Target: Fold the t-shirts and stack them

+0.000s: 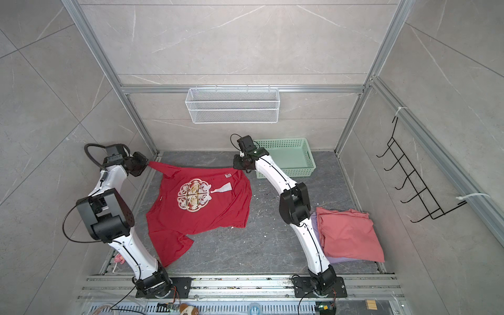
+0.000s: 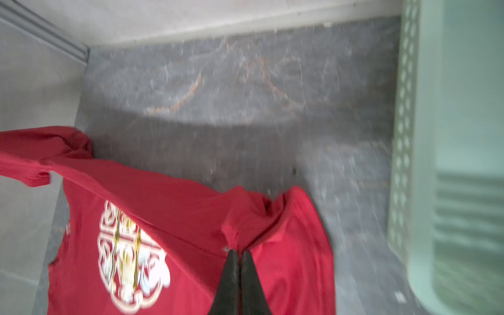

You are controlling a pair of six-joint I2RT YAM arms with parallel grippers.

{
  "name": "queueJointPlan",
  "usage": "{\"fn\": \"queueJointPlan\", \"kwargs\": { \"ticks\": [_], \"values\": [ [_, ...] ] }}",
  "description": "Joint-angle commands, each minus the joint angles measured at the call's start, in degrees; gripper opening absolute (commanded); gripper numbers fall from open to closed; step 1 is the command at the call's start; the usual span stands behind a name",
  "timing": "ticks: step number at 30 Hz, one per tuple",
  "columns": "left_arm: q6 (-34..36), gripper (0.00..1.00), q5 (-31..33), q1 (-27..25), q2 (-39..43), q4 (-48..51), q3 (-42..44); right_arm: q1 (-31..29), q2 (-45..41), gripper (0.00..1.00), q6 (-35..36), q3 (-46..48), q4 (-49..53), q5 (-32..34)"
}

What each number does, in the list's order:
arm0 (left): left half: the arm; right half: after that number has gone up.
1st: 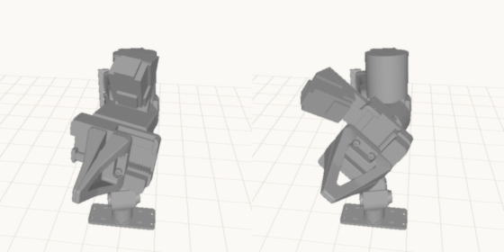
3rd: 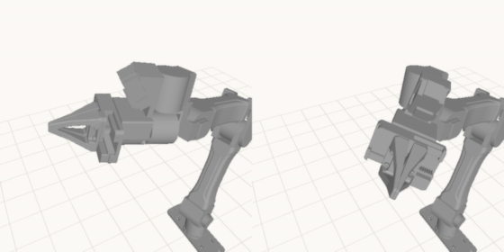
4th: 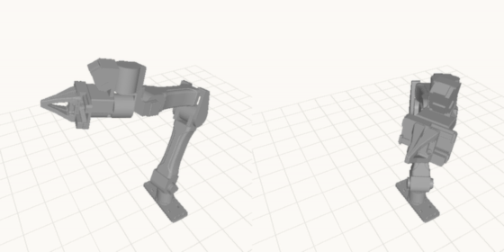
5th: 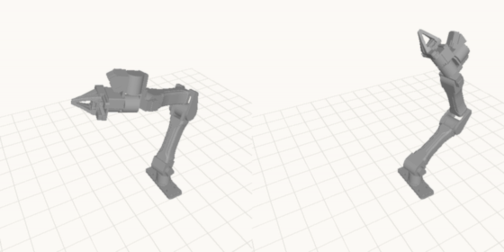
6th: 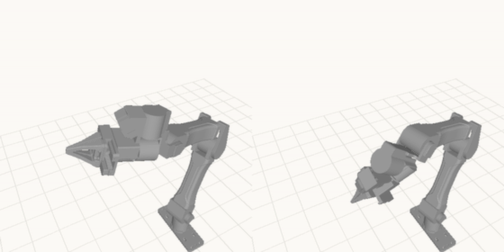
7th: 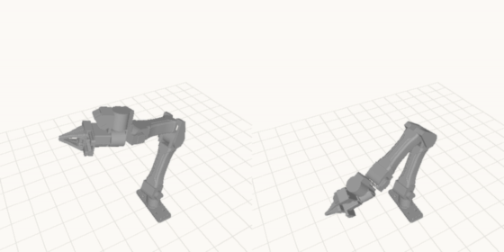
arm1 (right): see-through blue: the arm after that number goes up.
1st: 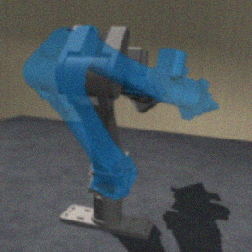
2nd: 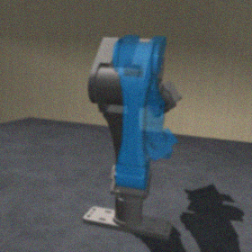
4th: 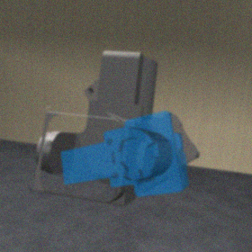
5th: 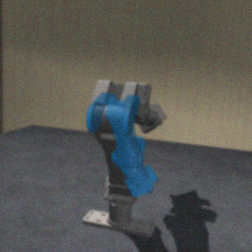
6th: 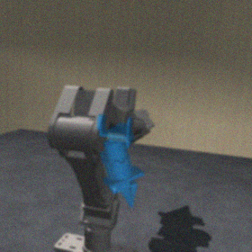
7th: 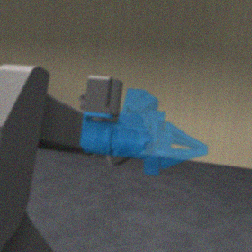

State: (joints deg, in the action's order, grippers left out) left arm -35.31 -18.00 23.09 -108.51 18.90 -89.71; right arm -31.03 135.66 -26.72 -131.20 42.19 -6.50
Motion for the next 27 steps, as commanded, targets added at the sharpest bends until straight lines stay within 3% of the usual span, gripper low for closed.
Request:
{"fn": "queueJointPlan", "kwargs": {
  "ticks": [1, 4, 12, 24, 27],
  "values": [
    [-1.2, 0.0, 0.8, -0.4, 5.5, 2.2, 8.2, 0.0, -3.9, 0.0, 1.3, 6.8, -1.4, 1.9],
    [-2.0, 0.0, 1.5, 0.4, 8.1, 2.9, 13.8, 0.2, -3.7, 0.0, 2.3, 9.8, -1.8, -1.8],
    [-4.6, 0.0, 3.7, 0.5, 14.6, -0.6, 29.1, 0.2, -3.4, 0.0, 1.6, 17.6, -5.5, -2.0],
    [-9.9, 0.0, 12.1, 0.5, 24.0, -0.7, 39.1, 0.3, -4.0, 0.0, -1.4, 23.0, -10.0, -1.6],
    [-10.6, 0.0, 11.7, 0.5, 24.7, -1.5, 39.9, 0.3, -3.2, 0.0, -1.6, 22.4, -10.0, -2.9]
  ]
}}
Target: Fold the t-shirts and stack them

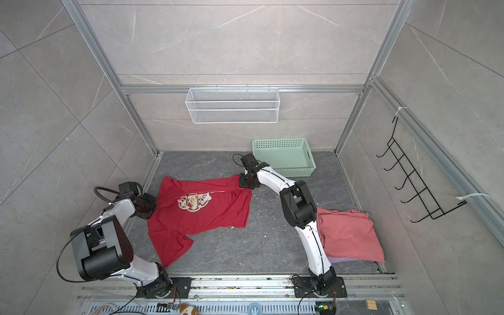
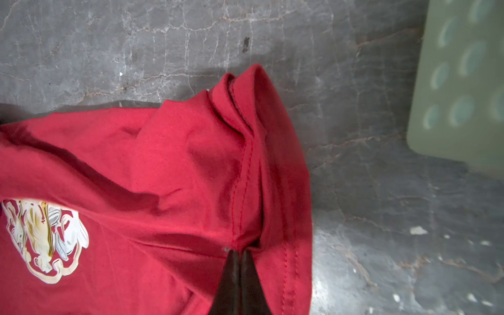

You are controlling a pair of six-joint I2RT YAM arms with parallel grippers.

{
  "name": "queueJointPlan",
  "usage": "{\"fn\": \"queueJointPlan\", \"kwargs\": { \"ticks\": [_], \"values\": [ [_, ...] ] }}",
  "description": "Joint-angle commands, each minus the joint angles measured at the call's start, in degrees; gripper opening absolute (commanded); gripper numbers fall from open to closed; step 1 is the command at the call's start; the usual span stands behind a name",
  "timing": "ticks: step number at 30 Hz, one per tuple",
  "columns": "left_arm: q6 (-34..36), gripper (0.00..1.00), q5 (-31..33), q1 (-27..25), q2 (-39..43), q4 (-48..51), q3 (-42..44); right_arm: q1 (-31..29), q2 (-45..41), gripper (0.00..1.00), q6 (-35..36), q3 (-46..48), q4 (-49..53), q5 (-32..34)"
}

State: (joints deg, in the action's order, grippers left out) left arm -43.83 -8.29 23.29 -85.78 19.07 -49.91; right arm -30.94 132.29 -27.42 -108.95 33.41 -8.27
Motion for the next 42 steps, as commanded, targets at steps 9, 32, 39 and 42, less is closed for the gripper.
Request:
{"fn": "queueJointPlan", "kwargs": {
  "ticks": [9, 32, 39, 42],
  "values": [
    [-1.8, 0.4, 4.4, -0.3, 6.4, 0.5, -1.1, 0.1, -5.1, 0.37, -0.2, 1.5, -2.7, 5.1],
    [9.5, 0.49, -2.8, -12.9, -20.6, -0.1, -25.1, -4.1, 9.3, 0.39, -6.4, -15.6, -5.8, 2.6],
    [8.6, 0.47, -0.1, -12.6, -28.2, -1.3, -30.9, -4.0, 12.7, 0.39, -7.4, -16.6, -5.0, 5.8],
    [7.0, 0.46, 1.7, -11.8, -31.5, -0.9, -33.3, -3.9, 14.6, 0.39, -8.4, -18.9, -2.0, 8.1]
  ]
}}
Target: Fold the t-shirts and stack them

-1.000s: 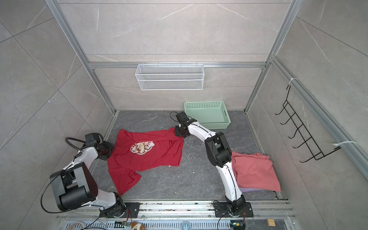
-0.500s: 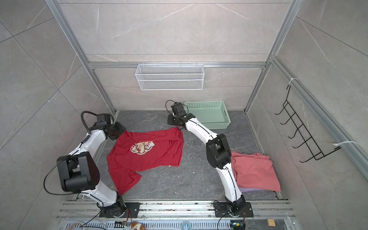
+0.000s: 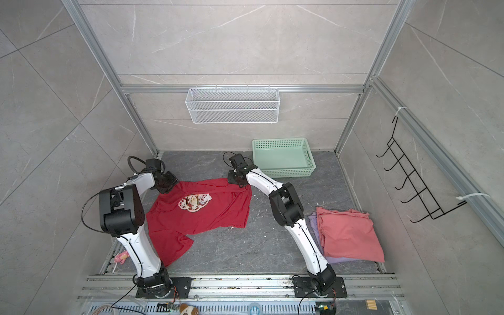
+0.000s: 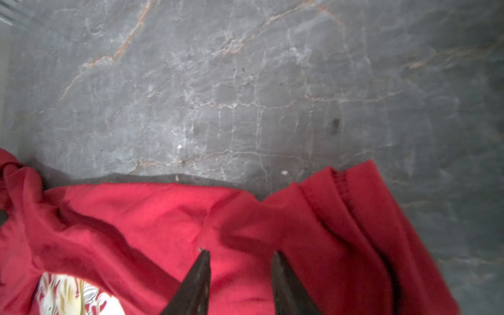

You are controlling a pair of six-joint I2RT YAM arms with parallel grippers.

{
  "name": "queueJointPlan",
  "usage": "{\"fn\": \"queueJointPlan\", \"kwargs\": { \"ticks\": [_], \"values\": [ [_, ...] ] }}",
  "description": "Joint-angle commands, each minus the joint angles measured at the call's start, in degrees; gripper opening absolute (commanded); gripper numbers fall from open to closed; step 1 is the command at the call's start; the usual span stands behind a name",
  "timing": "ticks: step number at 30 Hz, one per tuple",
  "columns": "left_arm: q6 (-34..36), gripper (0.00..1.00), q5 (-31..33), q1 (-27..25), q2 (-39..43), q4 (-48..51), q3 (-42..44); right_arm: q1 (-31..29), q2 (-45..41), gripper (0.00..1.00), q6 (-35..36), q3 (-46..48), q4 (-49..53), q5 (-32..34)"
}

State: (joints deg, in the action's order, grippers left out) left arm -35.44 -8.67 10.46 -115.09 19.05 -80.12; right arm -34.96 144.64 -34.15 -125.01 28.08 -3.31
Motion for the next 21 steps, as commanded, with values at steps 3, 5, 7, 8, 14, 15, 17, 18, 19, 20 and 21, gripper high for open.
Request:
{"fn": "queueJointPlan", "kwargs": {
  "ticks": [3, 5, 7, 8, 14, 15, 17, 18, 19, 20, 21],
  "values": [
    [-4.1, 0.44, 2.2, 3.0, -6.2, -0.1, -5.2, 0.6, 4.2, 0.39, -2.9, -2.2, 4.1, 5.4],
    [-6.7, 0.42, 1.2, 4.6, -7.8, -2.3, -4.7, 1.4, 5.2, 0.39, -4.1, -2.9, 4.9, 4.7],
    [-9.0, 0.41, -0.1, 6.2, -8.9, -4.4, -4.1, 1.9, 6.4, 0.39, -4.3, -5.2, 7.6, 5.2],
    [-9.7, 0.41, -0.7, 7.0, -9.5, -4.5, -4.2, 1.9, 6.9, 0.38, -4.1, -6.1, 9.2, 6.5],
    [-10.8, 0.41, -2.0, 9.2, -11.4, -4.4, -5.3, 1.9, 5.9, 0.38, -7.7, -1.5, 6.5, 10.9],
    [-10.9, 0.41, -2.1, 9.2, -11.9, -4.2, -5.9, 2.0, 6.4, 0.38, -8.0, -2.4, 6.9, 10.9],
    [-11.7, 0.41, -1.8, 9.2, -12.6, -4.4, -6.1, 1.9, 7.4, 0.37, -8.1, -4.3, 7.7, 11.0],
    [-11.6, 0.41, -1.5, 9.2, -12.9, -4.6, -6.1, 2.0, 8.1, 0.37, -8.1, -5.7, 8.1, 10.9],
    [-11.6, 0.41, -1.3, 9.2, -13.0, -4.9, -6.3, 2.1, 9.2, 0.37, -8.2, -7.9, 9.1, 10.7],
    [-11.8, 0.41, -1.2, 9.2, -13.1, -5.5, -6.3, 2.1, 10.7, 0.37, -8.4, -11.1, 10.9, 10.6],
    [-12.0, 0.41, -1.4, 9.2, -13.4, -6.0, -6.6, 2.2, 12.4, 0.37, -8.4, -14.3, 12.5, 10.5]
  ]
}}
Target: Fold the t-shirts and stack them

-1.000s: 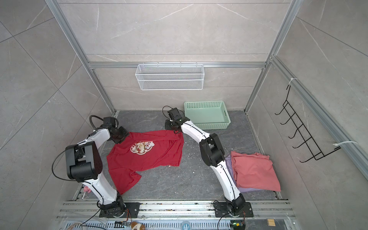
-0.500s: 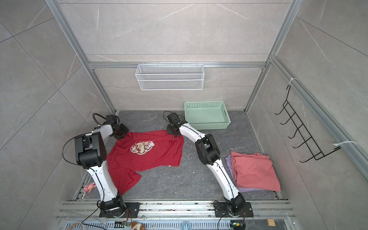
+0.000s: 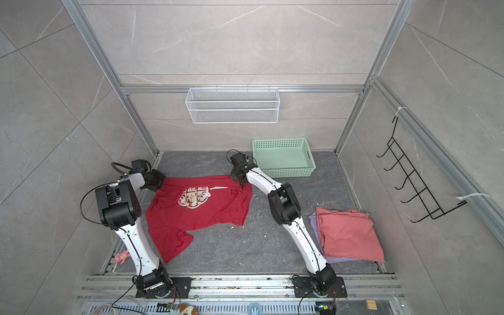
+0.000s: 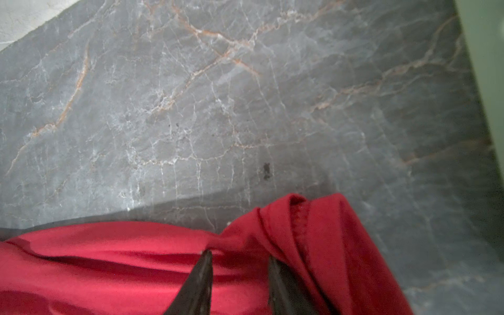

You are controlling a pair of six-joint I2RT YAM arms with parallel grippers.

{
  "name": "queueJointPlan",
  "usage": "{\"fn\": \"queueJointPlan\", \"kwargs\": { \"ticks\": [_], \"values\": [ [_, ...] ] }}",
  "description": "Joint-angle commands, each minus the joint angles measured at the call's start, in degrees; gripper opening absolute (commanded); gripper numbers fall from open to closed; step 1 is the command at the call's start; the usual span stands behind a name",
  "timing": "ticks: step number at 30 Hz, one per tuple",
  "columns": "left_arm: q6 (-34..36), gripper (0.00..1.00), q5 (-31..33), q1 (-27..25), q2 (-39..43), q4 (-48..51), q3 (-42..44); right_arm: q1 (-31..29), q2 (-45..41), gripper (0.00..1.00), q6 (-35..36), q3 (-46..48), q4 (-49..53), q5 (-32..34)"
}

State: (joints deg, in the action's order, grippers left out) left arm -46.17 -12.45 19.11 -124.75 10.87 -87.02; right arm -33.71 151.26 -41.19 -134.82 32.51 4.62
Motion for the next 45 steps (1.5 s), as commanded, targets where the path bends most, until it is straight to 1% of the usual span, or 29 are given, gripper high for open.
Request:
{"fn": "queueJointPlan", "kwargs": {
  "ticks": [1, 5, 7, 9, 13, 15, 17, 20, 23, 26, 28, 29, 31, 33, 35, 36, 38, 41, 42, 45],
  "values": [
    [-1.5, 0.41, 2.1, 0.5, -4.2, 2.1, -0.4, 0.9, 7.3, 0.37, -1.5, -7.1, 9.2, 2.5],
    [-2.2, 0.41, 1.1, 0.5, -7.3, 2.8, -4.7, 1.3, 12.7, 0.37, -3.1, -16.6, 11.2, -0.7],
    [-2.9, 0.41, 0.6, 0.6, -8.3, 2.8, -6.6, 1.4, 14.1, 0.37, -4.1, -18.7, 11.7, -1.7],
    [-3.5, 0.41, 0.2, 0.6, -11.0, 3.0, -8.9, 1.9, 14.5, 0.37, -5.1, -19.0, 11.1, -2.3],
    [-3.8, 0.41, -1.2, 0.6, -13.5, 2.8, -13.1, 2.9, 14.4, 0.38, -5.4, -18.1, 7.2, -3.9],
    [-3.9, 0.41, -2.6, 0.5, -14.2, 1.8, -14.6, 3.6, 14.7, 0.38, -5.2, -18.0, 4.4, -5.2],
    [-3.3, 0.41, -5.3, 0.6, -13.6, -1.0, -14.8, 4.3, 14.5, 0.38, -4.3, -18.2, 1.9, -6.2],
    [-0.9, 0.41, -8.1, 0.6, -9.6, -4.2, -13.6, 4.9, 12.8, 0.39, 0.6, -18.9, -3.3, -9.1],
    [2.5, 0.44, -9.9, 0.7, -2.2, -5.7, -11.4, 5.1, 10.8, 0.4, 5.6, -22.6, -5.1, -13.6],
    [7.0, 0.49, -10.7, 0.7, 5.7, -0.6, -10.5, 4.6, 7.2, 0.41, 10.6, -24.8, -5.1, -18.3],
    [8.8, 0.54, -9.0, 0.5, 12.8, 2.8, -7.5, 3.7, 3.3, 0.44, 14.0, -23.4, -4.7, -20.1],
    [9.0, 0.56, -7.9, 0.5, 15.9, 4.3, -5.6, 3.3, 1.5, 0.46, 14.6, -22.4, -4.2, -20.2],
    [8.9, 0.58, -5.5, 0.6, 22.1, 8.7, -2.1, 2.2, -2.6, 0.47, 14.5, -19.6, -2.7, -20.4],
    [8.1, 0.58, -4.8, 0.3, 28.7, 10.3, 4.0, 1.0, -7.7, 0.5, 13.1, -14.9, -1.1, -18.7],
    [7.6, 0.59, -3.2, -0.5, 36.2, 10.1, 11.1, -0.6, -13.3, 0.54, 11.1, -5.9, -1.5, -14.4],
    [7.1, 0.59, -1.7, -0.9, 39.4, 10.5, 14.2, -1.3, -15.8, 0.55, 10.6, -1.9, -2.4, -13.6],
    [7.0, 0.6, 0.7, -1.8, 45.6, 12.9, 20.1, -2.5, -22.1, 0.57, 8.0, 9.4, -6.8, -12.2],
    [7.7, 0.61, 4.1, -2.7, 52.8, 19.3, 25.9, -3.7, -31.3, 0.59, 5.5, 26.9, -15.0, -12.4],
    [6.9, 0.61, 5.7, -2.9, 55.6, 21.7, 28.3, -4.1, -34.4, 0.6, 4.7, 33.2, -17.4, -12.2],
    [4.8, 0.61, 8.0, -2.9, 63.5, 24.7, 36.0, -5.0, -43.3, 0.62, 2.3, 49.7, -23.3, -12.0]
  ]
}}
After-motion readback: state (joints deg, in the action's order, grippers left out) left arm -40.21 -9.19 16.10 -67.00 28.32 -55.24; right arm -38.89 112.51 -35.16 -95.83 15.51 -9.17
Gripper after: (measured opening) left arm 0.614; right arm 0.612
